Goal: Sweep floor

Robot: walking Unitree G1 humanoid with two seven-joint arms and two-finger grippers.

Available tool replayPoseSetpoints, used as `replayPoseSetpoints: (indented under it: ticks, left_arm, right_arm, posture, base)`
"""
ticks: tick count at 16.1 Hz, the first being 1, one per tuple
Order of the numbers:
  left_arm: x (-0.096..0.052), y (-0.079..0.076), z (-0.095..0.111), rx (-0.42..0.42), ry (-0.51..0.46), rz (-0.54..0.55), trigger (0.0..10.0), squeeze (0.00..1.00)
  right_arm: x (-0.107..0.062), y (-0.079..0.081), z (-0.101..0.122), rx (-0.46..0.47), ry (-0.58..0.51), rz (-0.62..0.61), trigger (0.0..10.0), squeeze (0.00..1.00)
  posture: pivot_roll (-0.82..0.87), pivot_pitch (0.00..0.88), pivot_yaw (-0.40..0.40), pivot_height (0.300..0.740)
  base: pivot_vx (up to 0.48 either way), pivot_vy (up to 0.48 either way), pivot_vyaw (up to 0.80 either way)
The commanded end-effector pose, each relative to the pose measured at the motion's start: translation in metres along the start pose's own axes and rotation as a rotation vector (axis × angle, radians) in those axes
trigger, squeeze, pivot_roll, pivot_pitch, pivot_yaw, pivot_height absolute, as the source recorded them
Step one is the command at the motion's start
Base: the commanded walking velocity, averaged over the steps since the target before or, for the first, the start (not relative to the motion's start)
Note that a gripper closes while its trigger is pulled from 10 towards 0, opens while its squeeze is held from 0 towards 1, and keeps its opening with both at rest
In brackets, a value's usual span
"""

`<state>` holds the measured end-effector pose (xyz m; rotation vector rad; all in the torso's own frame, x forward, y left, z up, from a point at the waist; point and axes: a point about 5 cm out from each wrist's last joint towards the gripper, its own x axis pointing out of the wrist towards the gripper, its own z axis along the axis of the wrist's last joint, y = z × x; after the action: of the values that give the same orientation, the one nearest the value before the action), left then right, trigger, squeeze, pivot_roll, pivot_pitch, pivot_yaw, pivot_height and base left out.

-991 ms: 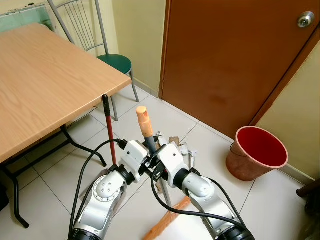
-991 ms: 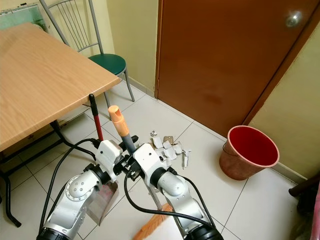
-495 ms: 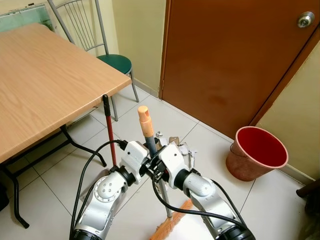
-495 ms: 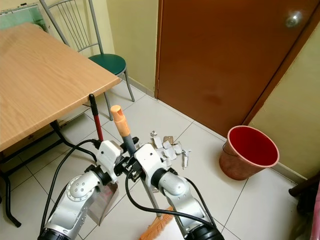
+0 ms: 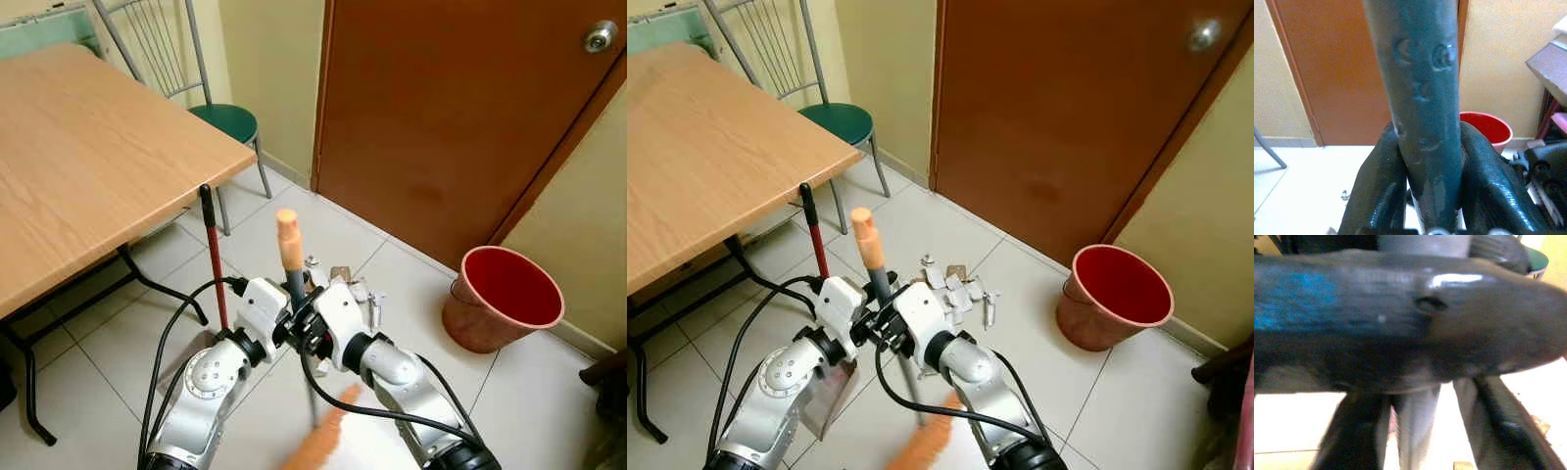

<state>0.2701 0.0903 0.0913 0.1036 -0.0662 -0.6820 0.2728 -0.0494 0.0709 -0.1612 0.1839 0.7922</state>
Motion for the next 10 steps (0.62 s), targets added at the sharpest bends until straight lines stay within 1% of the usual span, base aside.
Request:
replayPoseSetpoints:
  ticks: [1, 3, 4, 5, 6, 8, 9, 10]
  left_arm:
    - [-0.013, 0.024, -0.002, 0.019, 0.018, 0.121, 0.0, 0.00]
    - [-0.013, 0.023, -0.002, 0.016, 0.020, 0.119, 0.0, 0.00]
    - [-0.013, 0.023, -0.003, 0.014, 0.021, 0.119, 0.0, 0.00]
    - [-0.013, 0.023, -0.003, 0.012, 0.021, 0.119, 0.0, 0.00]
    - [-0.013, 0.023, -0.003, 0.011, 0.021, 0.118, 0.0, 0.00]
    - [-0.013, 0.022, -0.002, 0.009, 0.021, 0.118, 0.0, 0.00]
    - [-0.013, 0.022, -0.003, 0.009, 0.021, 0.117, 0.0, 0.00]
    - [-0.012, 0.021, -0.003, 0.007, 0.021, 0.110, 0.0, 0.00]
  right_arm:
    - [-0.016, -0.021, -0.020, 0.025, 0.083, -0.096, 10.0, 1.00]
    - [-0.017, -0.025, -0.022, 0.004, 0.110, -0.123, 10.0, 1.00]
    - [-0.017, -0.028, -0.022, 0.005, 0.113, -0.142, 10.0, 0.49]
    - [-0.018, -0.031, -0.021, 0.008, 0.108, -0.154, 10.0, 0.14]
    - [-0.018, -0.032, -0.021, 0.010, 0.105, -0.158, 10.0, 0.00]
    - [-0.019, -0.035, -0.020, 0.012, 0.098, -0.164, 10.0, 0.00]
    - [-0.019, -0.037, -0.019, 0.029, 0.086, -0.171, 10.0, 0.00]
    - [-0.019, -0.040, -0.017, 0.026, 0.080, -0.191, 10.0, 1.00]
  posture:
    - [0.05, 0.118, -0.044, 0.740]
    - [0.05, 0.118, -0.044, 0.740]
    - [0.05, 0.118, -0.044, 0.740]
    - [0.05, 0.118, -0.044, 0.740]
    - [0.05, 0.120, -0.046, 0.740]
    - [0.05, 0.119, -0.046, 0.740]
    - [0.05, 0.119, -0.046, 0.740]
    - [0.05, 0.119, -0.045, 0.740]
  base:
    - [0.000, 0.000, 0.00]
    - [0.000, 0.000, 0.00]
    - [0.000, 0.000, 0.00]
    - [0.000, 0.000, 0.00]
    - [0.000, 0.000, 0.00]
    - [0.000, 0.000, 0.00]
    - [0.000, 0.000, 0.00]
    - [0.000, 0.000, 0.00]
